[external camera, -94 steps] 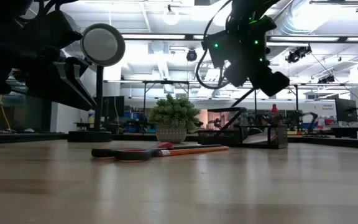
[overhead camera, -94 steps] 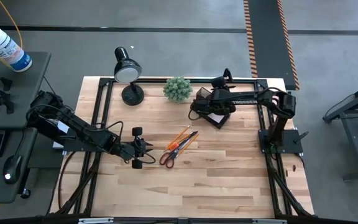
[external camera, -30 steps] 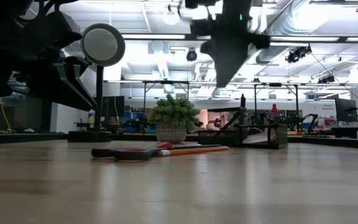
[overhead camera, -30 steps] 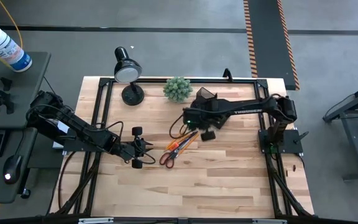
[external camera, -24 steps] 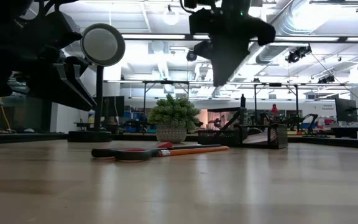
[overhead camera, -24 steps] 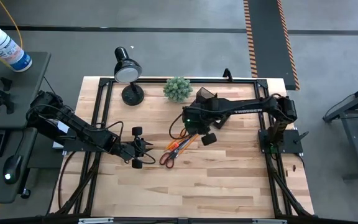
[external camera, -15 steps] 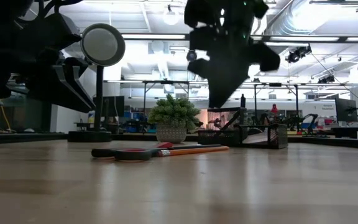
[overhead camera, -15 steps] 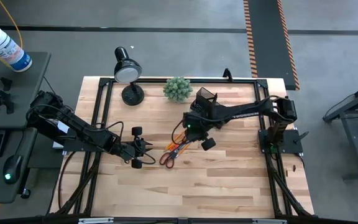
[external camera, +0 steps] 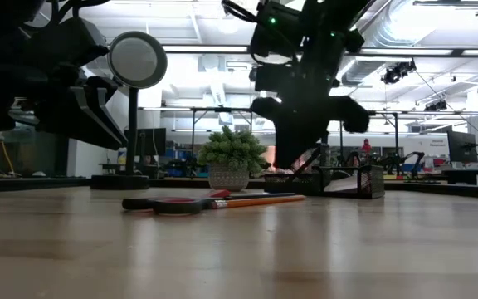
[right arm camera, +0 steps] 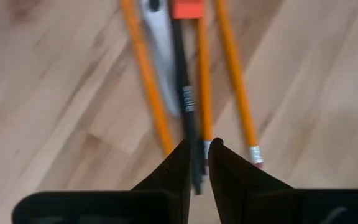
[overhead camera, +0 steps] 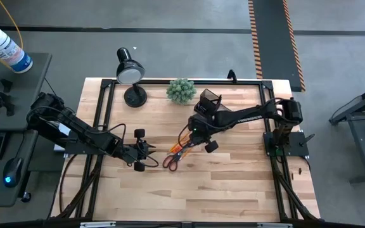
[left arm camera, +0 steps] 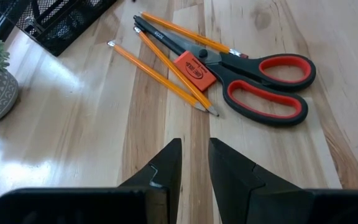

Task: Pick and place office supplies into organizer
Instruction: Put the black ballpen into the black desk organizer

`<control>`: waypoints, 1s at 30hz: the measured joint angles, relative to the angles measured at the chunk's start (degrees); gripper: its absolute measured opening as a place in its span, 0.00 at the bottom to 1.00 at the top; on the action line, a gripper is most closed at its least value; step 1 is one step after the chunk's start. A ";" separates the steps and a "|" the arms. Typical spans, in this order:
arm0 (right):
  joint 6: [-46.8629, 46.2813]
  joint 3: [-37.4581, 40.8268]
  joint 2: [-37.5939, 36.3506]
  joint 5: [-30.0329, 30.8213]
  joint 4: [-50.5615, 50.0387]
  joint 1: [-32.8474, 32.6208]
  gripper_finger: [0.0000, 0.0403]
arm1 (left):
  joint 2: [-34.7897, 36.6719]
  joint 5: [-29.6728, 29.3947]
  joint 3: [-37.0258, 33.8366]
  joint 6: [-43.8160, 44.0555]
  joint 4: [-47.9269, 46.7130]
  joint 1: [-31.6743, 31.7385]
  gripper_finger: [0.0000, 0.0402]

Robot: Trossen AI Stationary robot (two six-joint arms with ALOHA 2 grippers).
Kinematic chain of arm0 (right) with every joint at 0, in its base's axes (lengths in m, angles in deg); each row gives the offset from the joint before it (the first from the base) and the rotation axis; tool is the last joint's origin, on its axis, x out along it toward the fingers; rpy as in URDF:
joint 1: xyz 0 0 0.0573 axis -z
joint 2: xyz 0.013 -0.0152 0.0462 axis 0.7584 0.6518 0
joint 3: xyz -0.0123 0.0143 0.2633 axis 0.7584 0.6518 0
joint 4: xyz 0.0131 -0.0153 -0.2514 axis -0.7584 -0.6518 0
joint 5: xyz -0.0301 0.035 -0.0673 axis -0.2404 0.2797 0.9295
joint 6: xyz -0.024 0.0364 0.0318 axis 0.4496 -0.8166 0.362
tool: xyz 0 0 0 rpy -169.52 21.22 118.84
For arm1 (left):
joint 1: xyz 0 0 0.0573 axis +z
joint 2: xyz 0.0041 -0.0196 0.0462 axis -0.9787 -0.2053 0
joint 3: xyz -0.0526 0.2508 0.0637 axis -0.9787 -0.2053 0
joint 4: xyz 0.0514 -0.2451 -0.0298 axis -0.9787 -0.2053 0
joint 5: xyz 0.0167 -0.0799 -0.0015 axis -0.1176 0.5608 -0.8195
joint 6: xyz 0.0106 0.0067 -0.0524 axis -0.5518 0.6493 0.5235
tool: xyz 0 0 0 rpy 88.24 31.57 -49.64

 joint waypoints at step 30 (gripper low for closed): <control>1.29 -0.09 6.71 -3.26 -0.81 3.56 0.06 | 0.00 -0.02 0.00 -0.23 0.83 0.01 0.17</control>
